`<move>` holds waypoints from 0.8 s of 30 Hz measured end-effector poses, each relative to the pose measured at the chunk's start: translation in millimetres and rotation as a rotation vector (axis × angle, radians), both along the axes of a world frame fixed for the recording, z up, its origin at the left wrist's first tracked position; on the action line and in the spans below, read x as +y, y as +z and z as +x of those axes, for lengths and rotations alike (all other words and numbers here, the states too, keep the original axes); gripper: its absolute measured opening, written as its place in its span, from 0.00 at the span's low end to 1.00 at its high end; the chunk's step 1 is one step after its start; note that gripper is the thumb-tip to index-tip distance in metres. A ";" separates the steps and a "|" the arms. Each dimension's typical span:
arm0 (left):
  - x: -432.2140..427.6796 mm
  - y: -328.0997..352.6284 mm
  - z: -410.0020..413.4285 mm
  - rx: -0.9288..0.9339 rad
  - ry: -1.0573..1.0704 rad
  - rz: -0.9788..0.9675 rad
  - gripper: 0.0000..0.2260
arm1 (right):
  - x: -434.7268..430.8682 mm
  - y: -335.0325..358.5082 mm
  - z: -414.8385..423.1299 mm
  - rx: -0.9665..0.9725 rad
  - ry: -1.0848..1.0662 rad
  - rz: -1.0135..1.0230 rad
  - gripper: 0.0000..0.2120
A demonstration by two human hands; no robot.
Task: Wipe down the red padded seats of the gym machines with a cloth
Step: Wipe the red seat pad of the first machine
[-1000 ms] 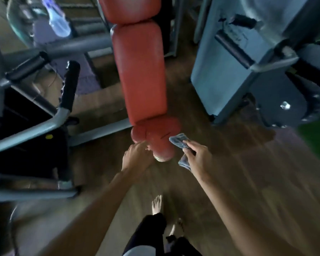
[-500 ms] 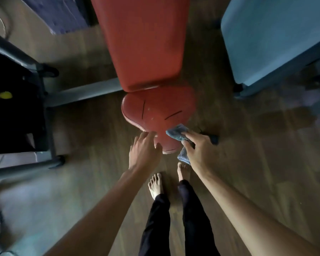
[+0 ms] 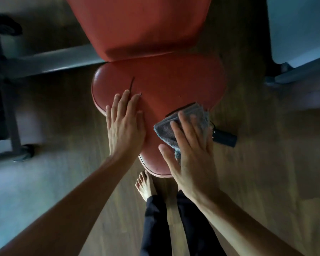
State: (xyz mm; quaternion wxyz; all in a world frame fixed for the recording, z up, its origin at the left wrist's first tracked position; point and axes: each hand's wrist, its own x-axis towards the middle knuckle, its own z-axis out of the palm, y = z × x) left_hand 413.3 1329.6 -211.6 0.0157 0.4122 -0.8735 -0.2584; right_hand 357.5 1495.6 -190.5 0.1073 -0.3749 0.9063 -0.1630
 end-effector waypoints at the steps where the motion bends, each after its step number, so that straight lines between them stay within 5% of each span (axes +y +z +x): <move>1: -1.8 -3.4 -0.7 0.000 0.000 -0.004 0.20 | -2.4 -2.5 0.3 -0.023 0.017 0.009 0.29; 11: 3.7 -17.1 -3.5 0.016 0.021 -0.010 0.22 | -30.5 -30.6 -54.7 -0.103 -0.164 0.080 0.27; 16: 3.0 -16.5 -3.9 0.003 0.024 -0.004 0.23 | -16.6 -17.5 -13.2 -0.225 -0.180 -0.016 0.26; 24: 1.4 -18.2 -3.7 -0.029 0.014 -0.026 0.23 | -33.1 -26.7 -61.7 -0.116 -0.219 0.124 0.28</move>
